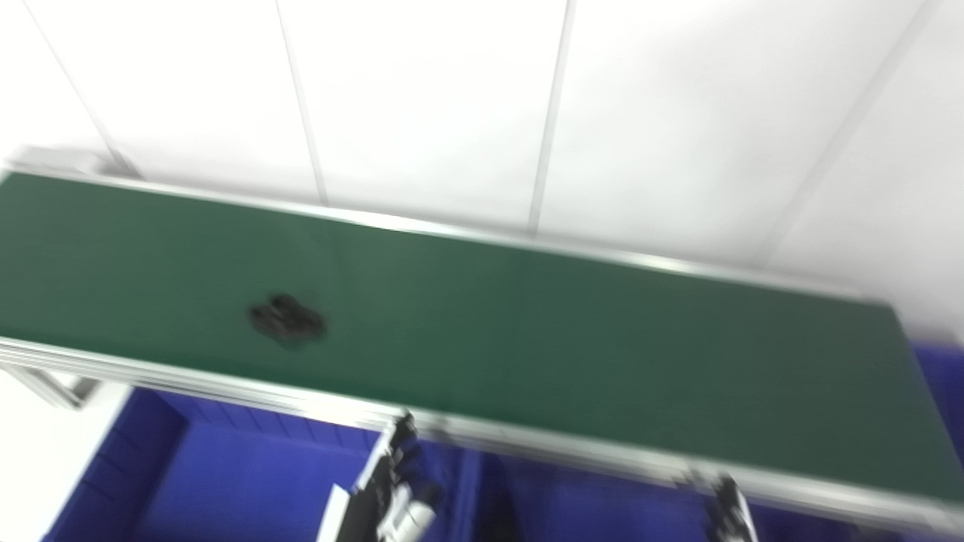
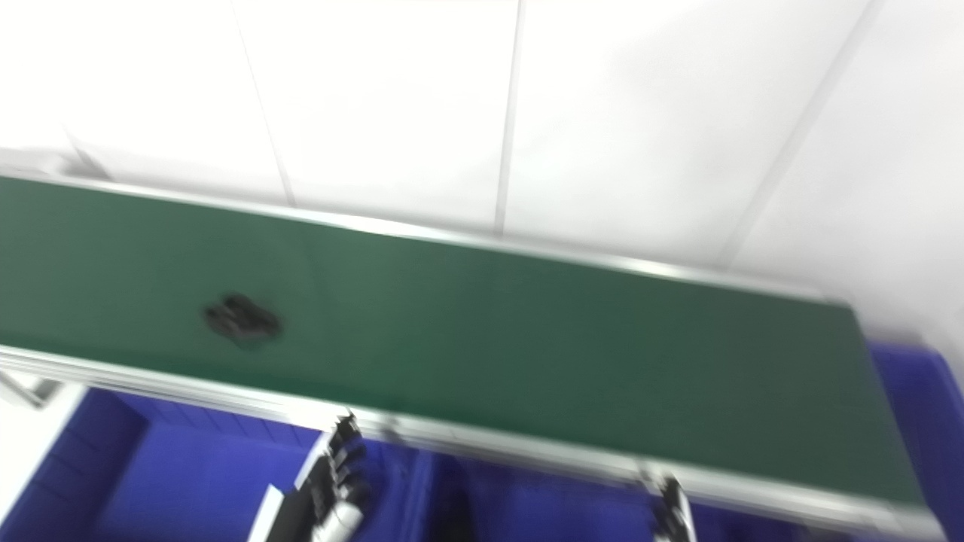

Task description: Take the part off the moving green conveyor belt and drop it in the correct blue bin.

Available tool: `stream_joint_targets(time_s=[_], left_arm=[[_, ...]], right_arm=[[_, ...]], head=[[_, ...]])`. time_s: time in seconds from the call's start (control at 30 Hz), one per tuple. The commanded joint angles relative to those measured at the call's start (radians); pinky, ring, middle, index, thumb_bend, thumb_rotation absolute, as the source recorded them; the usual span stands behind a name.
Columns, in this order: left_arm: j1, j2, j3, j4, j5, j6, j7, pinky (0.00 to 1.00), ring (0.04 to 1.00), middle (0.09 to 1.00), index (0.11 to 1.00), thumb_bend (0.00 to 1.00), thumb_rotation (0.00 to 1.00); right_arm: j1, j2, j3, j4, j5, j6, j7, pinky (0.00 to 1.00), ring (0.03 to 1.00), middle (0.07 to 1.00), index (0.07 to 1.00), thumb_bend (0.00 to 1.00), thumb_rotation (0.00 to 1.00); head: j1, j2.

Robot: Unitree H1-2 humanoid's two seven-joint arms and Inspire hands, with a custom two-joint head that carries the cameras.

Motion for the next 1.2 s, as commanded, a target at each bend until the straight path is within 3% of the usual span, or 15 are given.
stream_joint_targets(time_s=[0.0, 0.17, 0.4, 0.57, 0.67, 0.73, 0.77, 0.8, 0.93, 0.97, 1.0, 1.17], left_arm=[[-0.005, -0.091, -0.071, 0.022, 0.032, -0.034, 0.022, 0.87, 0.92, 0.95, 0.941, 0.5, 0.77], [-0.01, -0.106, -0.08, 0.033, 0.037, -0.018, 0.029, 0.84, 0.914, 0.937, 0.921, 0.51, 0.7], [-0.018, -0.119, -0.087, 0.04, 0.036, -0.011, 0.036, 0.86, 0.93, 0.932, 0.916, 0.52, 0.67], [-0.02, -0.125, -0.094, 0.037, 0.038, -0.008, 0.037, 0.83, 0.918, 0.93, 0.914, 0.53, 0.65], [-0.019, -0.123, -0.093, 0.029, 0.04, -0.003, 0.037, 0.86, 0.927, 0.932, 0.909, 0.53, 0.63], [-0.019, -0.118, -0.091, 0.02, 0.041, 0.003, 0.034, 0.86, 0.931, 0.935, 0.913, 0.53, 0.63], [-0.02, -0.113, -0.09, 0.011, 0.042, 0.012, 0.03, 0.86, 0.931, 0.935, 0.913, 0.53, 0.63], [-0.02, -0.11, -0.089, 0.005, 0.042, 0.018, 0.027, 0.86, 0.932, 0.935, 0.918, 0.53, 0.64], [-0.022, -0.096, -0.083, -0.01, 0.033, 0.026, 0.019, 0.85, 0.921, 0.936, 0.925, 0.54, 0.65], [-0.023, -0.094, -0.082, -0.011, 0.03, 0.026, 0.018, 0.84, 0.912, 0.936, 0.927, 0.53, 0.65], [-0.023, -0.092, -0.08, -0.013, 0.027, 0.027, 0.016, 0.83, 0.906, 0.936, 0.927, 0.53, 0.65], [-0.02, -0.082, -0.079, -0.027, 0.028, 0.039, 0.01, 0.82, 0.897, 0.932, 0.925, 0.53, 0.67]], right_arm=[[-0.007, -0.014, -0.014, -0.001, 0.026, -0.067, 0.023, 1.0, 1.0, 1.0, 1.0, 0.72, 1.0], [-0.024, -0.036, -0.028, 0.038, 0.022, -0.072, 0.036, 1.0, 1.0, 1.0, 1.0, 0.73, 1.0], [-0.029, -0.047, -0.036, 0.031, 0.015, -0.061, 0.046, 1.0, 1.0, 1.0, 1.0, 0.65, 1.0], [-0.015, -0.062, -0.035, -0.022, -0.076, -0.016, 0.03, 1.0, 1.0, 1.0, 1.0, 0.59, 1.0], [0.0, -0.044, -0.039, -0.102, -0.132, 0.045, 0.002, 1.0, 0.969, 1.0, 1.0, 0.37, 0.73], [-0.002, -0.034, -0.043, -0.141, -0.176, 0.062, -0.018, 0.96, 0.928, 0.984, 1.0, 0.33, 0.54], [-0.009, -0.035, -0.044, -0.165, -0.197, 0.082, -0.02, 0.96, 0.928, 0.984, 1.0, 0.33, 0.54], [-0.014, -0.035, -0.044, -0.182, -0.211, 0.098, -0.02, 0.93, 0.913, 0.96, 0.988, 0.35, 0.46], [-0.055, -0.044, -0.026, -0.257, -0.301, 0.153, -0.009, 0.84, 0.86, 0.883, 0.917, 0.44, 0.34], [-0.076, -0.049, -0.018, -0.261, -0.328, 0.146, -0.008, 0.81, 0.842, 0.861, 0.899, 0.51, 0.31], [-0.098, -0.055, -0.008, -0.262, -0.358, 0.137, -0.008, 0.77, 0.822, 0.84, 0.88, 0.58, 0.3], [-0.215, -0.063, 0.045, -0.287, -0.495, 0.177, 0.009, 0.68, 0.771, 0.804, 0.843, 0.73, 0.3]], head=[[0.028, -0.013], [0.047, -0.033], [0.073, -0.009], [0.085, 0.005], [0.079, 0.018], [0.068, 0.03], [0.053, 0.048], [0.053, 0.048], [0.03, 0.073], [0.03, 0.073], [0.024, 0.079], [0.015, 0.089]])
